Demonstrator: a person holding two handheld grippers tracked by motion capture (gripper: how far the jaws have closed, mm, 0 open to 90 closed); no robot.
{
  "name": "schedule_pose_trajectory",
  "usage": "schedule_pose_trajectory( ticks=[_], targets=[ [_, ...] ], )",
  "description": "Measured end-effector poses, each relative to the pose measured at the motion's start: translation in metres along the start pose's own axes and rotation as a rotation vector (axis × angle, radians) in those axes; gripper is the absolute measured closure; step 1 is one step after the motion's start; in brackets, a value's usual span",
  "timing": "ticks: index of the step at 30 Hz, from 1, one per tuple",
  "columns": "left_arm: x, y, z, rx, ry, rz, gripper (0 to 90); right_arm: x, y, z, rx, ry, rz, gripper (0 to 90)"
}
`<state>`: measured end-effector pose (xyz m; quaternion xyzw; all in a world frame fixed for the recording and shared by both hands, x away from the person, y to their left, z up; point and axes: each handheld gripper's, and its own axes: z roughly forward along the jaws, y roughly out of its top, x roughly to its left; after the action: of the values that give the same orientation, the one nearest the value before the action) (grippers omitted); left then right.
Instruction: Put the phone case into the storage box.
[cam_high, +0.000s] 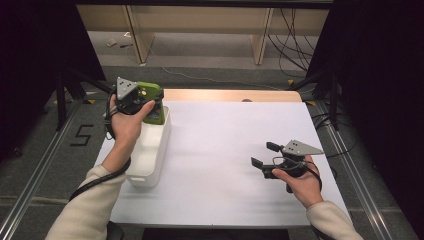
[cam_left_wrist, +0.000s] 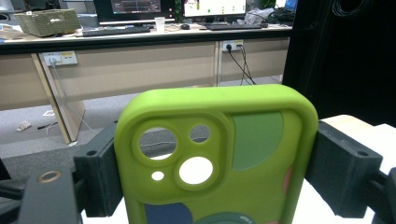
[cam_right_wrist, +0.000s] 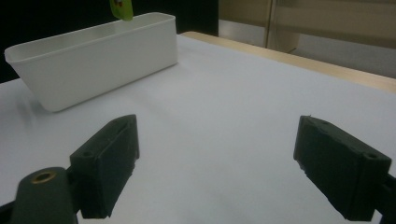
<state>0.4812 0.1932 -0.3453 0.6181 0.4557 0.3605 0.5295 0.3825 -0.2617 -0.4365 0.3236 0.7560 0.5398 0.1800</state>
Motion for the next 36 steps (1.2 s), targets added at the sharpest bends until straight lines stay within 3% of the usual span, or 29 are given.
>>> schedule_pose_trajectory(
  ticks=[36],
  targets=[
    [0.007, -0.002, 0.015, 0.048, 0.015, 0.011, 16.3, 0.000, 0.000, 0.000, 0.001, -0.001, 0.004, 15.3]
  ],
)
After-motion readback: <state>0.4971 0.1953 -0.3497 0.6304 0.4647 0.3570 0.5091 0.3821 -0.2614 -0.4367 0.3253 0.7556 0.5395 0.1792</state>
